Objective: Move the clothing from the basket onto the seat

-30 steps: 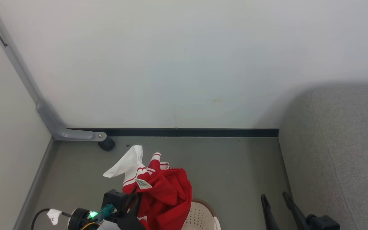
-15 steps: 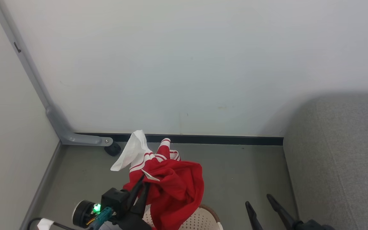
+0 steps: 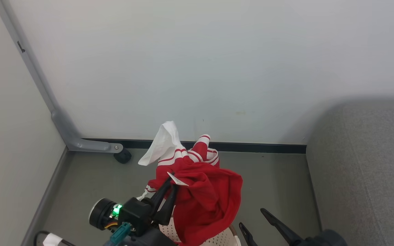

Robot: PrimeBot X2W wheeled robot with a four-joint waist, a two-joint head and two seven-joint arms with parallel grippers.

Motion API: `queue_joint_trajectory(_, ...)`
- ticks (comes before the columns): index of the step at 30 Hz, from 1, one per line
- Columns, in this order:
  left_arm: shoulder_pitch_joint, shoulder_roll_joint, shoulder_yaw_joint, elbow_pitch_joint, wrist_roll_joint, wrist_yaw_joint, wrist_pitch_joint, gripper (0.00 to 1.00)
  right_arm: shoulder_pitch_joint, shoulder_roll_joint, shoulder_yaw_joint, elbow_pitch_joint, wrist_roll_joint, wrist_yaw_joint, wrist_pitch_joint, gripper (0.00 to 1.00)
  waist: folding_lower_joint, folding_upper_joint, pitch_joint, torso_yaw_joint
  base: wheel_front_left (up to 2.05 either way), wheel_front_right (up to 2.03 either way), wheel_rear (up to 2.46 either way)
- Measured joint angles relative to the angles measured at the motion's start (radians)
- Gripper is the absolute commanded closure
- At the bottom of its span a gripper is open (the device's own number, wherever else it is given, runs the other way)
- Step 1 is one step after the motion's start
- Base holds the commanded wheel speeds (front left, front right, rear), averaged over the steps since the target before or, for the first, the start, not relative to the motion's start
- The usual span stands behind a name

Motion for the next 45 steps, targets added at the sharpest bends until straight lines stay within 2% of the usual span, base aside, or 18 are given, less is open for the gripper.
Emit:
queue_joint_trajectory(12, 0.0, 0.013, -0.109, -0.064, 0.026, -0.009, 0.0, 1.0, -0.106, 0.005, 0.071, 0.02, -0.034, 0.008, 0.0, 0.0, 0.0, 0.0, 0.012, -0.001, 0.0, 0.0, 0.0)
queue_joint_trajectory(20, -0.002, 0.028, -0.179, -0.087, 0.035, -0.009, 0.0, 1.0, -0.151, 0.009, 0.098, 0.08, -0.053, 0.008, 0.0, 0.0, 0.0, 0.0, 0.01, -0.004, 0.0, 0.0, 0.0)
queue_joint_trajectory(26, -0.013, 0.058, -0.276, -0.115, 0.042, -0.01, 0.0, 1.0, -0.176, 0.012, 0.143, 0.114, -0.096, 0.008, 0.0, 0.0, 0.0, 0.0, 0.019, -0.004, 0.0, 0.0, 0.0)
queue_joint_trajectory(33, -0.053, 0.075, -0.331, -0.123, 0.038, -0.01, 0.0, 1.0, -0.215, 0.029, 0.16, 0.137, -0.117, 0.007, 0.0, 0.0, 0.0001, 0.0, 0.034, -0.004, 0.0, 0.0, 0.0)
queue_joint_trajectory(38, -0.059, 0.083, -0.343, -0.12, -0.001, -0.01, 0.0, 1.0, -0.225, 0.044, 0.135, 0.146, -0.119, -0.033, 0.0, 0.0, 0.0, 0.0, 0.041, -0.005, 0.0, 0.0, 0.0)
queue_joint_trajectory(45, -0.065, 0.091, -0.348, -0.117, -0.016, -0.01, 0.0, 1.0, -0.221, 0.057, 0.091, 0.144, -0.097, -0.105, 0.0, 0.0, 0.0, 0.0, 0.047, -0.002, 0.0, 0.0, 0.0)
